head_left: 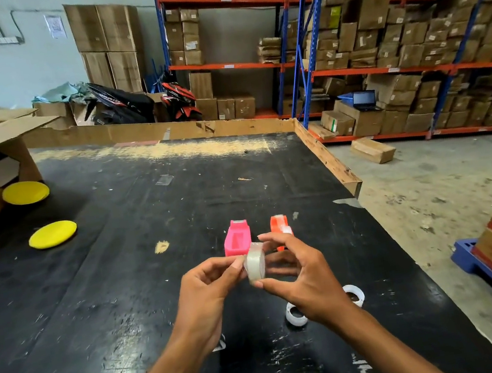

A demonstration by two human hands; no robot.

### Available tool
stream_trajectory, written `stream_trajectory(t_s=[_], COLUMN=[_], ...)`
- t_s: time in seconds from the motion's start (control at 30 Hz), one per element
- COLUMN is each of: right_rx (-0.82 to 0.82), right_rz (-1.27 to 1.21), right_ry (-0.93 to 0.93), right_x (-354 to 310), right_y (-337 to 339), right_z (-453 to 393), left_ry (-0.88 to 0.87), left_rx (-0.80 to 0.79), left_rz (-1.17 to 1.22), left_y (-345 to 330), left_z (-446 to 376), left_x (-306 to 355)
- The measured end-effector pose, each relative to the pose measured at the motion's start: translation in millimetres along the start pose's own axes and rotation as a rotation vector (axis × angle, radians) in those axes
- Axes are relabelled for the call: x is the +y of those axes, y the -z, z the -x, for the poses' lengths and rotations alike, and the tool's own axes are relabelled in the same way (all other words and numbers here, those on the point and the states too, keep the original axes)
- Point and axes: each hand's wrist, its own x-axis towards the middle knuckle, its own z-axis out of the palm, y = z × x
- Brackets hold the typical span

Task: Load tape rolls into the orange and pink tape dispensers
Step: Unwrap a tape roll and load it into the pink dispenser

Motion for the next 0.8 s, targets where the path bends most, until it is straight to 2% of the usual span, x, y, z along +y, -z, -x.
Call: stream_trajectory(t_s=[0.17, 0.53, 0.8], right_rx=[0.03, -0.052, -0.095], right_rz=[0.076, 0.182, 0.263], right_ry=[0.074, 0.126, 0.153], right_x=[0.9, 3.7, 9.5], right_y=[-1.9, -1.1, -8.5], right_z=[-2.4, -9.5, -12.1], left_ry=[-0.065, -0.068, -0.192], left_rx=[0.045, 0.061, 0.079], left_rz=[-0.098, -0.162, -0.414], left_y=[-3.9, -11.0, -11.5], left_z=[2.3, 4.9, 1.0], left_x=[-4.1, -2.5, -0.8])
